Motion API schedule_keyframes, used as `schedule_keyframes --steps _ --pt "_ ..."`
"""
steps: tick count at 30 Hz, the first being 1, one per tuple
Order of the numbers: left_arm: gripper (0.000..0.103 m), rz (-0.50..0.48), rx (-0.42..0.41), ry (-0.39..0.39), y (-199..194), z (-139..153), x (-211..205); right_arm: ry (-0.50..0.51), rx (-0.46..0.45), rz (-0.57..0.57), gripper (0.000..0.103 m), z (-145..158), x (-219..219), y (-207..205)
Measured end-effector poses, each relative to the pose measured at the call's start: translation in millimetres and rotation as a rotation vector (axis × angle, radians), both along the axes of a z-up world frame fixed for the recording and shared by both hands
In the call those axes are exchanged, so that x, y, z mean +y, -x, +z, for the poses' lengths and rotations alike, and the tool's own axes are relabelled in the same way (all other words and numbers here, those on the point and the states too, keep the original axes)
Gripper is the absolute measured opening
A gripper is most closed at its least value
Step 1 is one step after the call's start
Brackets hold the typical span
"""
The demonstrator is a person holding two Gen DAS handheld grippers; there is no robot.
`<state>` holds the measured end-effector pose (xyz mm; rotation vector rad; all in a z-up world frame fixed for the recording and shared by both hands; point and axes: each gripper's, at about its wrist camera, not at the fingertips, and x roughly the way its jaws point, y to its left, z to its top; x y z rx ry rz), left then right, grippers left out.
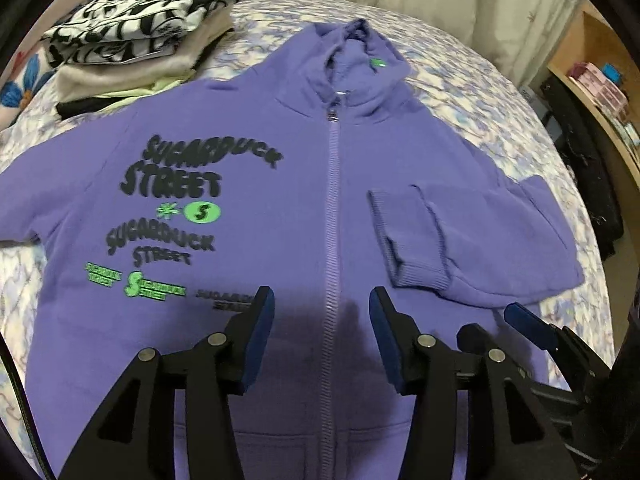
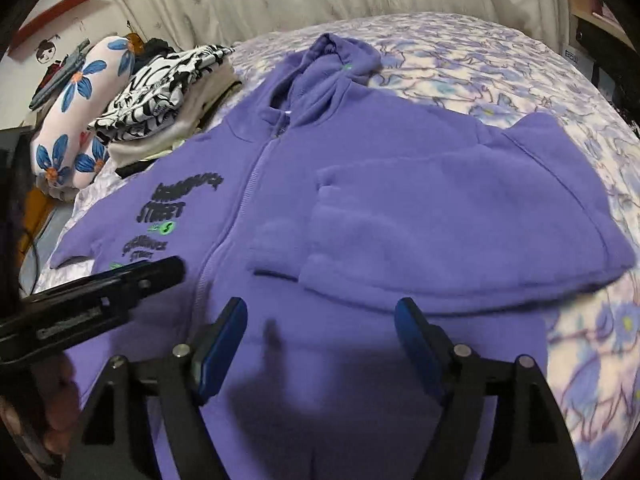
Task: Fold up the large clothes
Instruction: 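Fold the held sleeve across the hoodie front toward the zipper with the right tool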
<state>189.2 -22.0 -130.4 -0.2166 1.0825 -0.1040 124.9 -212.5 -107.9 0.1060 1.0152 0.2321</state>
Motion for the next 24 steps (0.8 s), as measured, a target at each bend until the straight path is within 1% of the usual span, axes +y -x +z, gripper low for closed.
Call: schedule_keyframes --steps 3,4,6,8,9,12,14,16,17,19,20,22,24 --pt "0.048 -0.026 -0.005 0.027 3 1 -5 0.014 0.030 -0.050 0.077 1 7 -3" --pt "0.048 -0.037 -0.003 0.045 3 0 -6 0.008 0.040 -0.076 0.077 -1 2 2" --pt "0.048 -0.062 0.011 0.099 1 -3 -8 -0.015 0.034 -0.117 0.077 -1 -3 5" --pt "0.048 -0.091 0.033 0.190 -4 -7 -10 -0.032 0.031 -0.145 0.077 -3 -9 10" --pt "0.048 -0.100 0.044 0.232 -7 -10 -11 -0.052 0.030 -0.151 0.077 -4 -13 15" --pt "0.048 -0.111 0.061 0.312 -16 -18 -14 -0.086 0.011 -0.162 0.076 -4 -20 24" --pt "0.048 -0.115 0.079 0.372 -25 -25 -19 -0.088 0.006 -0.162 0.076 -4 -21 26" --pt "0.044 -0.118 0.101 0.415 -34 -33 -24 -0.093 0.002 -0.159 0.076 -4 -22 28" --pt "0.041 -0.114 0.121 0.423 -39 -38 -29 -0.101 -0.002 -0.157 0.076 -3 -22 28" --pt "0.040 -0.108 0.143 0.426 -47 -46 -36 -0.103 -0.015 -0.157 0.076 -1 -23 29" --pt "0.037 -0.104 0.154 0.424 -52 -49 -40 -0.103 -0.018 -0.159 0.076 0 -24 29" --pt "0.029 -0.101 0.154 0.423 -59 -54 -45 -0.114 -0.017 -0.164 0.076 -2 -26 29" --pt "0.012 -0.092 0.156 0.415 -66 -56 -49 -0.126 -0.009 -0.167 0.074 -3 -28 29"
